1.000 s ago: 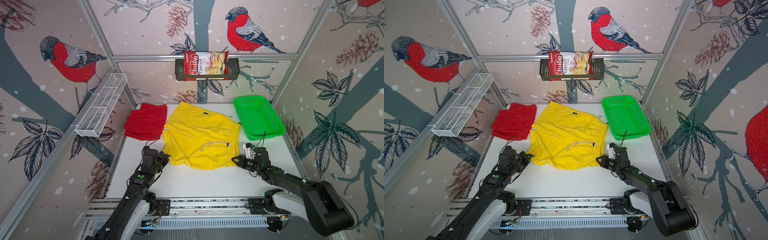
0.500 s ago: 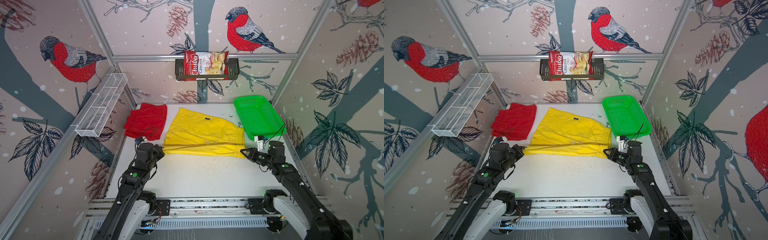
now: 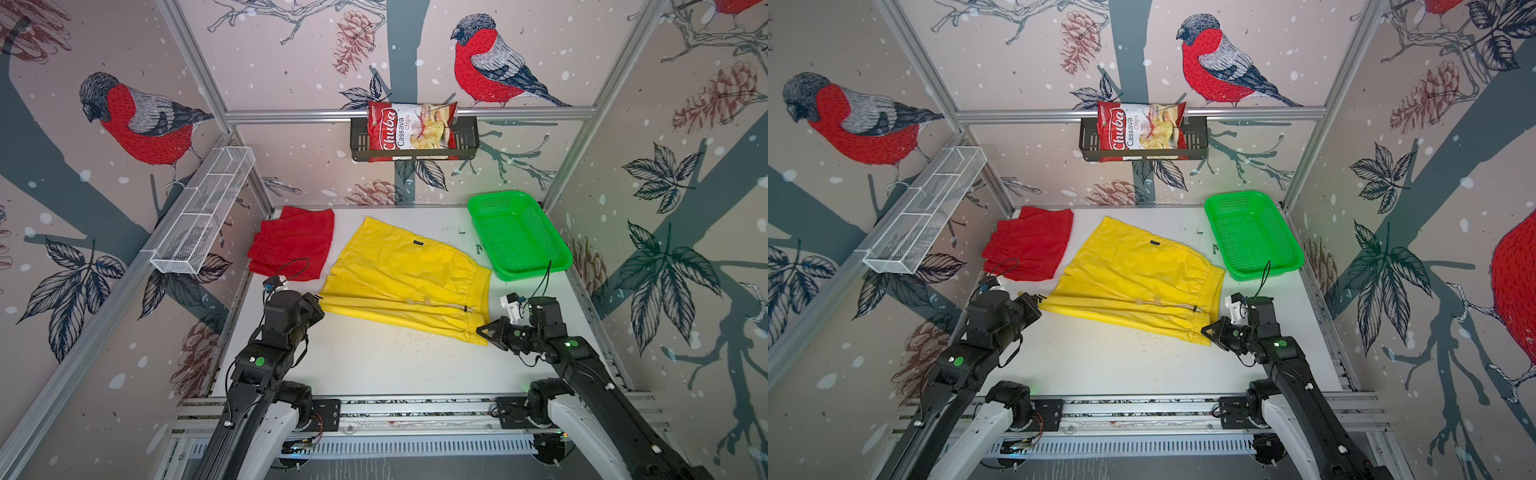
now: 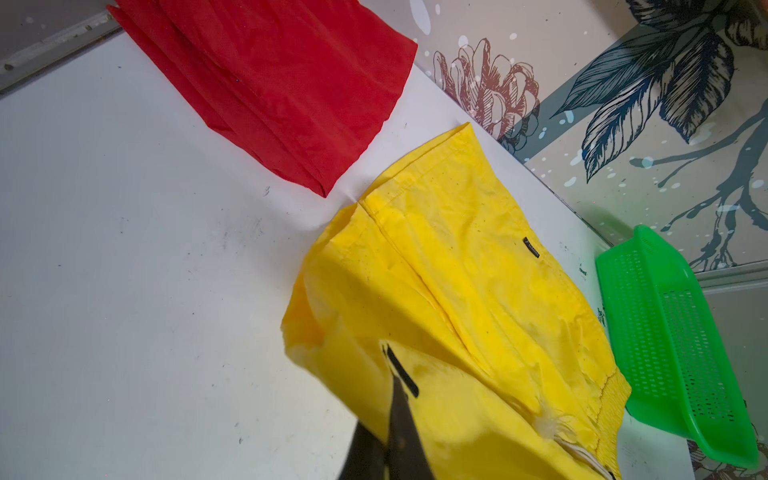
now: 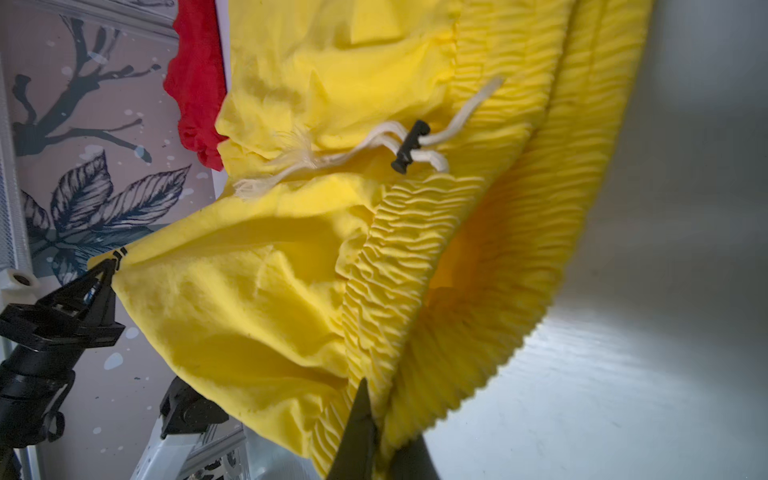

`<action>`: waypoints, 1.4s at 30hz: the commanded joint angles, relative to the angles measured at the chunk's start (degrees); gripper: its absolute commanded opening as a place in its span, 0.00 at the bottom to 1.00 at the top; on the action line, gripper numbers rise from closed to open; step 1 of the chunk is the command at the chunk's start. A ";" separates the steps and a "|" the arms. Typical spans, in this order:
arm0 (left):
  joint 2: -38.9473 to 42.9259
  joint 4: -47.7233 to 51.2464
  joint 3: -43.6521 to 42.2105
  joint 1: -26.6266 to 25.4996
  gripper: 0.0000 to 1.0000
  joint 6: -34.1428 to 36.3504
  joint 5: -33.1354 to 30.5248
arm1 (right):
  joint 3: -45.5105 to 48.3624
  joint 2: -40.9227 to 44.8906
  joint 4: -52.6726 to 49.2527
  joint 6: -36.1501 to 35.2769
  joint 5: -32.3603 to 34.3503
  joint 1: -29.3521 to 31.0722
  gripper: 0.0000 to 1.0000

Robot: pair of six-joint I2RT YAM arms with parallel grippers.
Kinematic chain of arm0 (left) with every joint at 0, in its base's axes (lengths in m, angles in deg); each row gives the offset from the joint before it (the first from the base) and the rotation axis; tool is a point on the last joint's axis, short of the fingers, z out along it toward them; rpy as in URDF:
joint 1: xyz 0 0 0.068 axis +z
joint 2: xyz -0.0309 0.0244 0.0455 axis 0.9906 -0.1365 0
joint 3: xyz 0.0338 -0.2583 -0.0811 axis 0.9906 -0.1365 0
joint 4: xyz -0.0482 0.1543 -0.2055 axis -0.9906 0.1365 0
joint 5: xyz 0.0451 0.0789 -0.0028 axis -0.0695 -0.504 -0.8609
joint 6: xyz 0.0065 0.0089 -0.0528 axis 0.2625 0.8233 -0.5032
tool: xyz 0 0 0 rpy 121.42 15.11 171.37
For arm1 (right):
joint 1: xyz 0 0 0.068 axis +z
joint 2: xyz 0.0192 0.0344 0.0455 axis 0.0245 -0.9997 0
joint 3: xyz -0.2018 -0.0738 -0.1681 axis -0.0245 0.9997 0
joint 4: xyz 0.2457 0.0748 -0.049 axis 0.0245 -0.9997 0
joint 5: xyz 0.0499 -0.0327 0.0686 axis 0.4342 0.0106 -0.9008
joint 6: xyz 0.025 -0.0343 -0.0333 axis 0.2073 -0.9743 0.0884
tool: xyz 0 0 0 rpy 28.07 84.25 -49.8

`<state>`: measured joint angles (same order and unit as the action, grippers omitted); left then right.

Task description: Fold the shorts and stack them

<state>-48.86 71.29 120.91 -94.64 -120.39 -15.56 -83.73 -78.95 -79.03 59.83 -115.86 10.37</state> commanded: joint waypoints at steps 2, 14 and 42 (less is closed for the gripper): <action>1.25 -2.44 -5.71 0.11 0.00 -4.37 2.32 | 5.02 -0.11 2.81 6.16 5.43 3.01 0.00; 4.87 4.53 -1.95 0.10 0.00 -4.76 -2.04 | 1.19 0.43 -5.29 6.56 9.03 7.29 0.02; -23.68 -17.92 22.14 0.07 0.00 19.37 -3.92 | -15.40 -1.33 -10.16 -0.67 -0.04 -6.08 0.03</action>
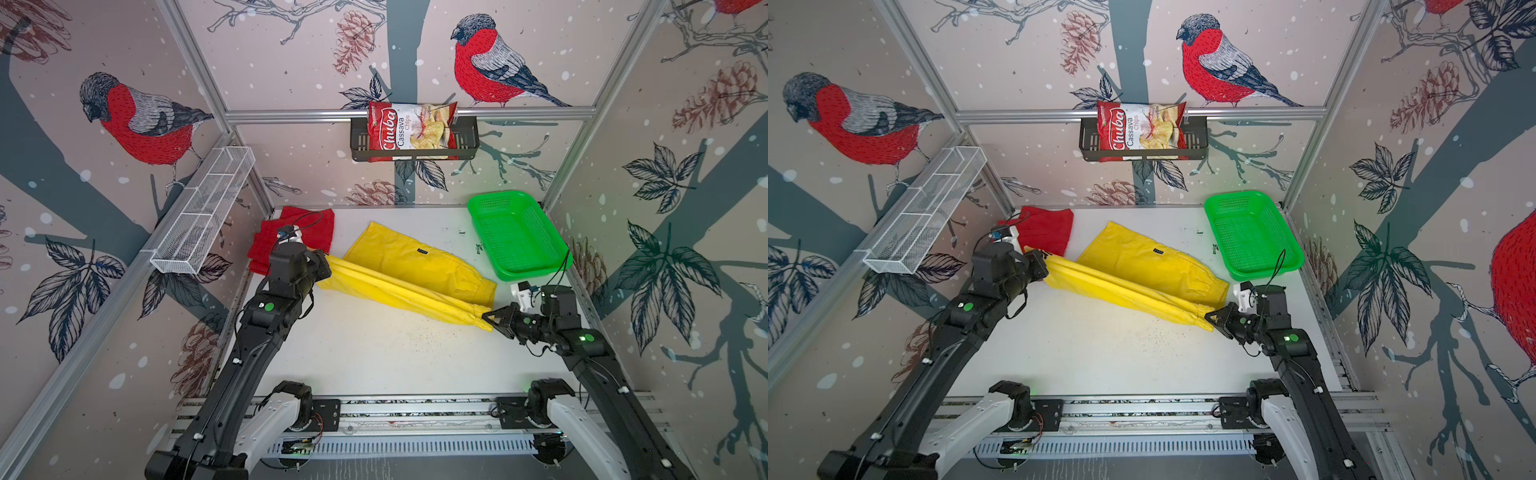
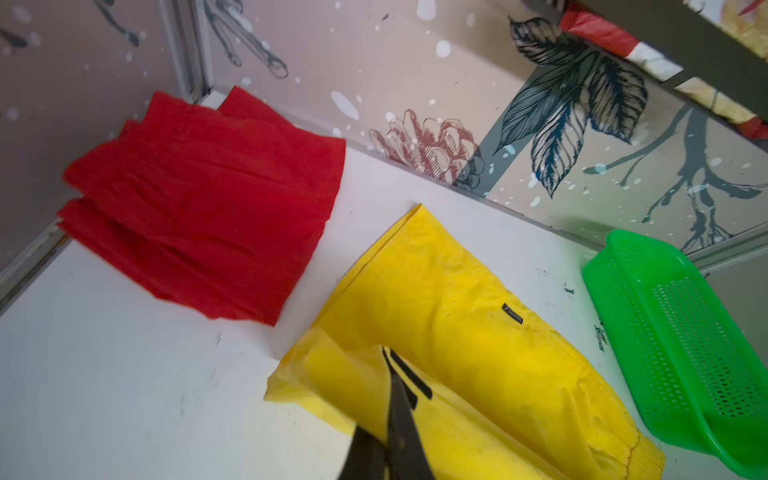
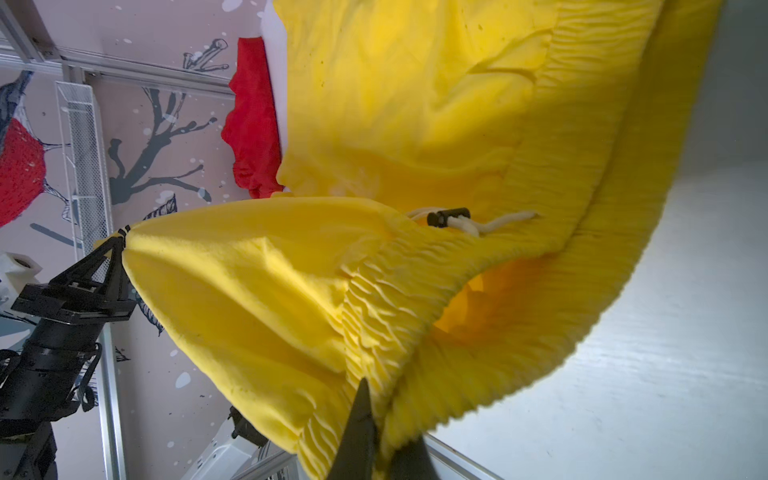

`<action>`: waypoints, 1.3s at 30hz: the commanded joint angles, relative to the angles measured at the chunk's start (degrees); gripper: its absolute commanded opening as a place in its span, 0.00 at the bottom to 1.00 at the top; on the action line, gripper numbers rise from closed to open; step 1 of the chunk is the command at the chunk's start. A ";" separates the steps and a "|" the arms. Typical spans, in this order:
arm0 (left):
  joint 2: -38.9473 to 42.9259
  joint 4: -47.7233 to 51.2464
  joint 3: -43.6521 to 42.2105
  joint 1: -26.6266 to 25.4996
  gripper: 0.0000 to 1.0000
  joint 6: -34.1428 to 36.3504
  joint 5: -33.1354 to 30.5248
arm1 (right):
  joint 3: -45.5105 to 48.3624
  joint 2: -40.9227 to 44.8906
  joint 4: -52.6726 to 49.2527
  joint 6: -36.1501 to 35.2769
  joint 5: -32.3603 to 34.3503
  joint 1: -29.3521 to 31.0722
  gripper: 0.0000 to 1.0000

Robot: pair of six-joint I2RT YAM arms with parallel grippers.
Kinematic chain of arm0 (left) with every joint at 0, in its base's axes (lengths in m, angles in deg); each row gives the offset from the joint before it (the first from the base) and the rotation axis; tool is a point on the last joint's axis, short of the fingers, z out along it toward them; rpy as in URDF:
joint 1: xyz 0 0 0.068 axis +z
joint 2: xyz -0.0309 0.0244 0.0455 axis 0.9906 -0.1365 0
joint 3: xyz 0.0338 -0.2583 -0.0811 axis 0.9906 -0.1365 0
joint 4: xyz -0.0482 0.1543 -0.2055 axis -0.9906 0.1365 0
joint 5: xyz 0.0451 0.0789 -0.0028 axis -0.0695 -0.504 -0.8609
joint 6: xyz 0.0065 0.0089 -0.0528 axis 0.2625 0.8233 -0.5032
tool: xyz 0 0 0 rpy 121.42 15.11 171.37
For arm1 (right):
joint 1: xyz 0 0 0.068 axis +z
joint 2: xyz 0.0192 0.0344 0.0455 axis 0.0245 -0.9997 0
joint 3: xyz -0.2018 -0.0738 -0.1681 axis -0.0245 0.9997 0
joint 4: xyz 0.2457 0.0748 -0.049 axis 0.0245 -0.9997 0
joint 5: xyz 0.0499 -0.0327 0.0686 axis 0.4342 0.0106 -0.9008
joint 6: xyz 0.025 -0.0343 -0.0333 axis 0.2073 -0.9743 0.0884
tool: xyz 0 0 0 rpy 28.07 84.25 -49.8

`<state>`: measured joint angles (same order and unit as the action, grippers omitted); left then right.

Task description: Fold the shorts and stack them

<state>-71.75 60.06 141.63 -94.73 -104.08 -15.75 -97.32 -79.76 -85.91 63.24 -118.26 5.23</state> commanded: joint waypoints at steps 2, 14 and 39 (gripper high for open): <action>-0.25 -6.61 2.95 0.12 0.00 3.47 -4.04 | -3.48 -0.93 -3.95 -4.63 2.38 -1.30 0.03; 12.47 1.14 -1.78 0.19 0.00 4.00 -5.49 | -4.76 7.42 -14.71 -3.89 1.51 -1.01 0.02; -2.57 -12.46 3.55 0.19 0.00 7.52 0.35 | -7.38 -4.60 -5.40 -7.44 3.44 -1.86 0.02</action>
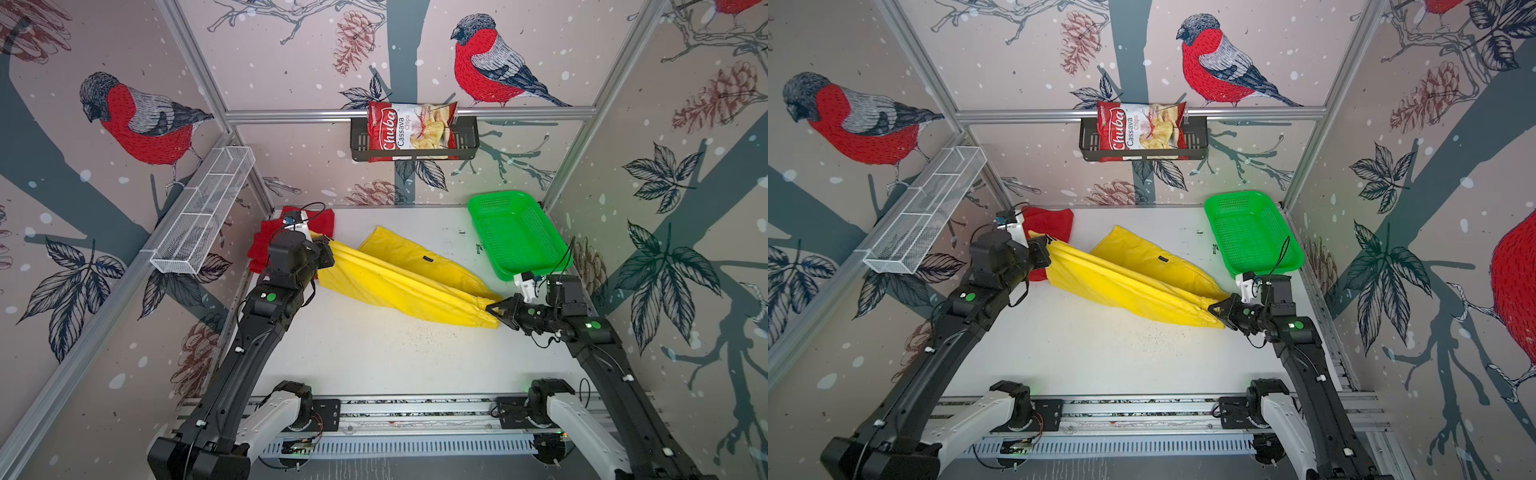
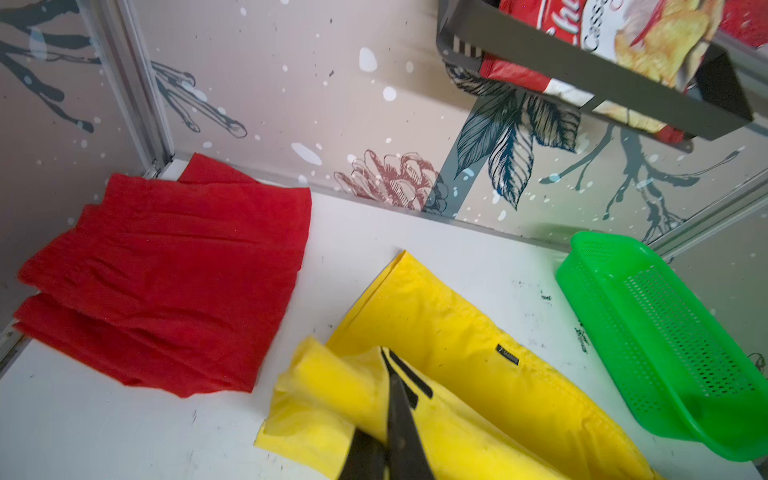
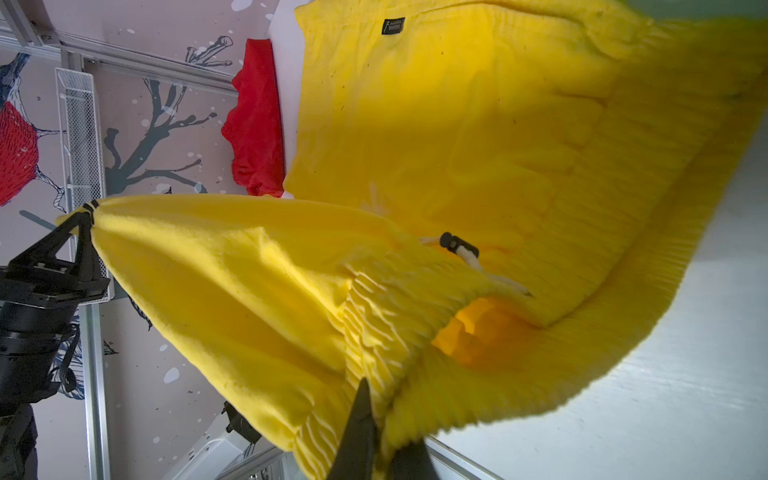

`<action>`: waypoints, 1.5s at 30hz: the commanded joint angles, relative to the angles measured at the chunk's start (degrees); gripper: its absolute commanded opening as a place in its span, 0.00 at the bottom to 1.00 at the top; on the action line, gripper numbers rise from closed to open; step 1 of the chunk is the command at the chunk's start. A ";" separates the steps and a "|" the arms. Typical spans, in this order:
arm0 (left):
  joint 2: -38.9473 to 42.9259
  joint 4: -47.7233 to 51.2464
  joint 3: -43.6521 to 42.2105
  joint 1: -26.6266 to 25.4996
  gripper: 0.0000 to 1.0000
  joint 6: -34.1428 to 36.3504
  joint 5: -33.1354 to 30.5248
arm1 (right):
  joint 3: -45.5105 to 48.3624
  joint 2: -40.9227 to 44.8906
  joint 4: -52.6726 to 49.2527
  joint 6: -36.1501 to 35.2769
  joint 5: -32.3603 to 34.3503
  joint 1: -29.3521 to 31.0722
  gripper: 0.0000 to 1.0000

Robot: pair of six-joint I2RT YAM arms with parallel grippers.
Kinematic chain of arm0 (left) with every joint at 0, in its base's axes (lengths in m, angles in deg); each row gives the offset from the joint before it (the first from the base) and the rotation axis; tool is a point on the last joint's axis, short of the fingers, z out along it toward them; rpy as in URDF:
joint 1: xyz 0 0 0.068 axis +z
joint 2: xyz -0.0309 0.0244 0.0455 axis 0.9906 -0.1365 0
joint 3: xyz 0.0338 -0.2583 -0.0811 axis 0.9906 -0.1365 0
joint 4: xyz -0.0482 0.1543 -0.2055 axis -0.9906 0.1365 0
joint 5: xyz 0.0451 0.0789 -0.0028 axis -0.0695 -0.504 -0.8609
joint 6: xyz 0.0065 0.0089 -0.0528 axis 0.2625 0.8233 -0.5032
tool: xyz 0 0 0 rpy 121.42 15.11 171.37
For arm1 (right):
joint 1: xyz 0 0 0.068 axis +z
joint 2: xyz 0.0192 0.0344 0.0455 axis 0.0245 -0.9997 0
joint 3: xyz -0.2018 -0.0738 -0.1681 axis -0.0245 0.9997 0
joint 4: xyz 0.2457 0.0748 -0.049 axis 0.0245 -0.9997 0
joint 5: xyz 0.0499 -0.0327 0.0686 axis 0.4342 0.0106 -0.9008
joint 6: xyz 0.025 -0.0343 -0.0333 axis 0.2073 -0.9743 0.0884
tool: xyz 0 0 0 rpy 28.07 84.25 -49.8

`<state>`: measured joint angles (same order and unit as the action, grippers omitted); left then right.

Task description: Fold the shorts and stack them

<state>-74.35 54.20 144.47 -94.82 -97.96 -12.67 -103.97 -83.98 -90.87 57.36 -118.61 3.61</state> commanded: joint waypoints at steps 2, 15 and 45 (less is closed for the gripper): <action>0.37 -7.05 0.35 0.23 0.00 1.62 -2.91 | -0.74 -0.17 -0.42 -1.41 3.84 -0.27 0.01; -3.31 -15.73 -1.90 0.24 0.00 4.82 -5.42 | -0.55 -1.65 0.66 -1.36 5.47 -0.36 0.01; -27.79 -24.37 10.00 0.34 0.00 4.24 -0.87 | -3.75 -15.12 5.48 -5.69 8.05 -4.29 0.01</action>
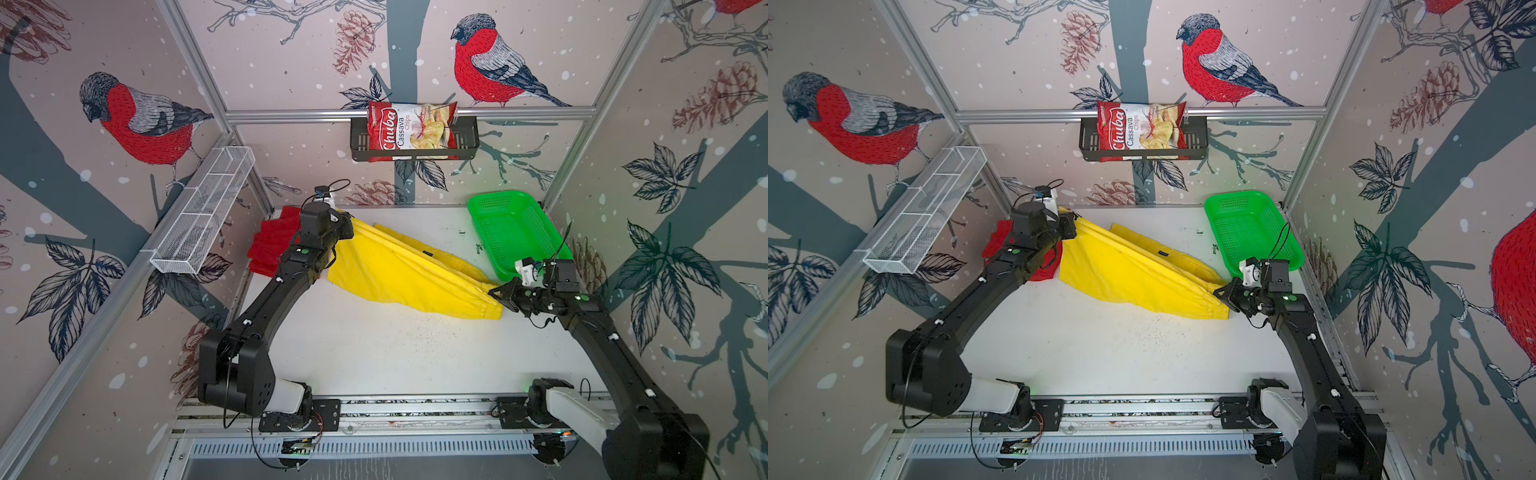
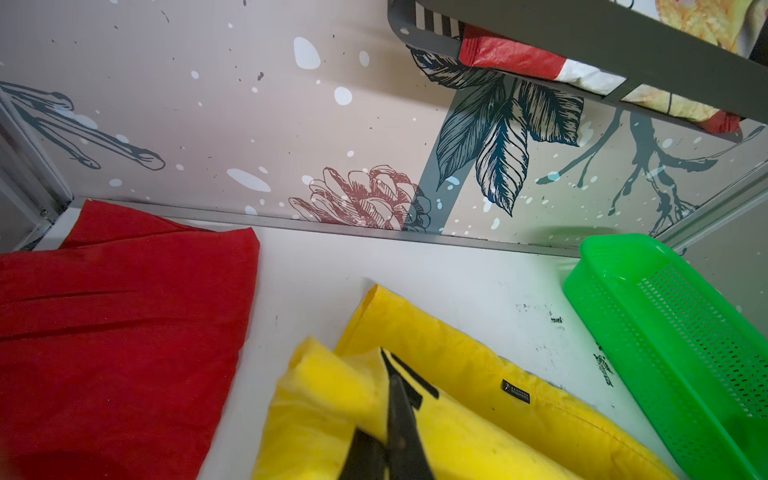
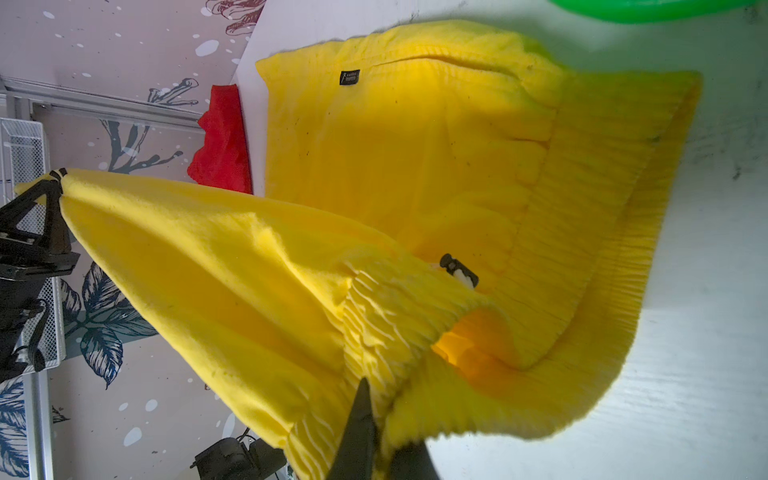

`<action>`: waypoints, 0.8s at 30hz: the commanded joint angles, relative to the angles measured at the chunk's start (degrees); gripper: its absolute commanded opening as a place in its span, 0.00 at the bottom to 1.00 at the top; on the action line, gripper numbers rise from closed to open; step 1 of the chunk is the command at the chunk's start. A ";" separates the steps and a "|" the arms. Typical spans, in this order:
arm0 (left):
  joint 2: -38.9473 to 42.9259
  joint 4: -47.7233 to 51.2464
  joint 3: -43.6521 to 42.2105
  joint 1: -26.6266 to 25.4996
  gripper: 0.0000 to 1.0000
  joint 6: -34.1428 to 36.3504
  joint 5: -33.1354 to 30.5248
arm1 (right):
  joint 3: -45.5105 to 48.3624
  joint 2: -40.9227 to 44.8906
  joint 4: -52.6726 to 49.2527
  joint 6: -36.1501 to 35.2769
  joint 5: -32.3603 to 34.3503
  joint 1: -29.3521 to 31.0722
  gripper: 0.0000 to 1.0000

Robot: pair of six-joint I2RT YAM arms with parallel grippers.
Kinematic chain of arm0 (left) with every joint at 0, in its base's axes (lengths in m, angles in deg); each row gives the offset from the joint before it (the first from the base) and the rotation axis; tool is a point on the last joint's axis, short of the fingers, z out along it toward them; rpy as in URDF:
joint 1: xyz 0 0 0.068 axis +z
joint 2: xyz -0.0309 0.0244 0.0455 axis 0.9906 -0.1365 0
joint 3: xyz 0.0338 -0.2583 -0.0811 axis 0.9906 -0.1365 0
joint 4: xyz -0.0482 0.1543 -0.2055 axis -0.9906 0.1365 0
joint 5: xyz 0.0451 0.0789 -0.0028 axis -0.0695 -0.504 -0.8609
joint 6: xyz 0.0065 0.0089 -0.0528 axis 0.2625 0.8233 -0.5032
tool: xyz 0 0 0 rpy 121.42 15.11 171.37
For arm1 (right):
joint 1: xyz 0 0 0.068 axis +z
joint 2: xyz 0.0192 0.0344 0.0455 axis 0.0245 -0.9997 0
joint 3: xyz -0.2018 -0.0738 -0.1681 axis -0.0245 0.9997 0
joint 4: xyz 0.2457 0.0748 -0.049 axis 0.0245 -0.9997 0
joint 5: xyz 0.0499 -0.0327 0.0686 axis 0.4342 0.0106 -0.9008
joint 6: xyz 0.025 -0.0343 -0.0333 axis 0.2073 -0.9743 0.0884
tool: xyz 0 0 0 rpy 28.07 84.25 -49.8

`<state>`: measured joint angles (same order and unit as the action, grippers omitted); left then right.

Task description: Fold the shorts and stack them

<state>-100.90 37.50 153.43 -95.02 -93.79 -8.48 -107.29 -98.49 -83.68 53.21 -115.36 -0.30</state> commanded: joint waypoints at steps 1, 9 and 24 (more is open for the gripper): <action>-2.20 -7.87 1.28 0.47 0.00 -0.02 -4.85 | -0.50 -1.18 -1.51 -1.64 4.95 -0.40 0.01; -10.75 -8.92 5.62 0.50 0.00 -0.99 -3.73 | -1.25 -5.23 0.81 -2.49 7.08 -1.22 0.02; -34.65 -7.91 17.28 0.45 0.01 -6.08 6.01 | 4.01 -11.63 14.59 3.01 11.92 -1.10 0.13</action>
<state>-133.34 33.76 169.17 -95.06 -98.49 -1.42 -104.10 -109.77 -71.11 54.33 -108.32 -1.31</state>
